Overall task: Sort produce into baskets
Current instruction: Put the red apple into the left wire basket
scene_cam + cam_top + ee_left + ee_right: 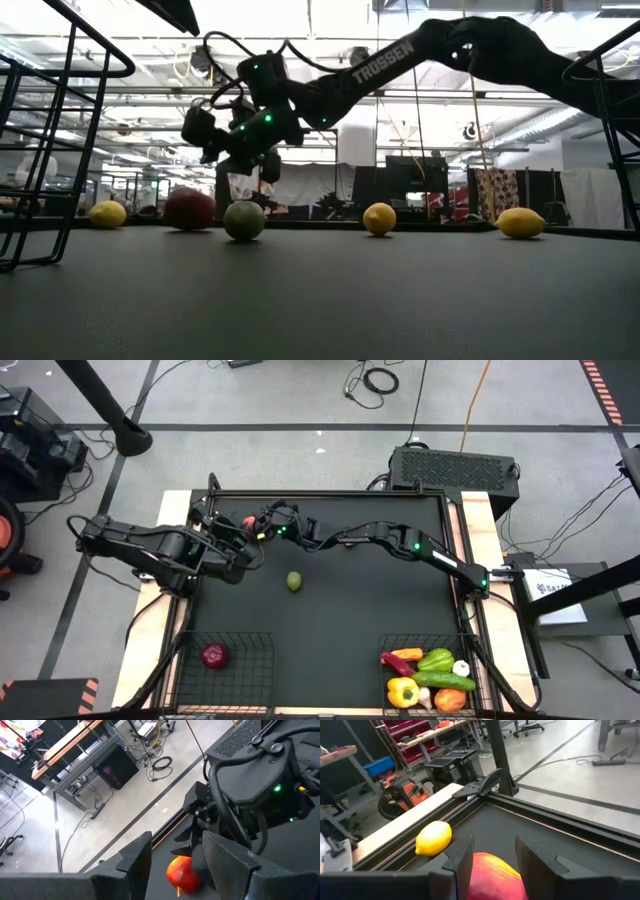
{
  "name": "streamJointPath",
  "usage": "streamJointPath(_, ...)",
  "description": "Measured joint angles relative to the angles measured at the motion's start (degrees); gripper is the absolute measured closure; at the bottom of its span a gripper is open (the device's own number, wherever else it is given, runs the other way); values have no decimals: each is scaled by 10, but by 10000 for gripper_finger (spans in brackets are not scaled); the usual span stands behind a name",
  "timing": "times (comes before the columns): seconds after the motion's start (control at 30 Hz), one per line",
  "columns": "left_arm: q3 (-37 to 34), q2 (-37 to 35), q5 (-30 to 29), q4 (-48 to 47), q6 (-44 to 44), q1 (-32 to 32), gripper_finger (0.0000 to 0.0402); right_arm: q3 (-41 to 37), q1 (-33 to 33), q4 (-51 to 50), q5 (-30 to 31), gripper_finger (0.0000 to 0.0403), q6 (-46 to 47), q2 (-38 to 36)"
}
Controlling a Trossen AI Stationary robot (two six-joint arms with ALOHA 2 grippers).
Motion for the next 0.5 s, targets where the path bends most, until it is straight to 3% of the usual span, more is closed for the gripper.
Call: streamJointPath(0.5, 0, 0, -1, 0, 0, 0, 220, 0, -6, 0, -78, 266, 12, 23)
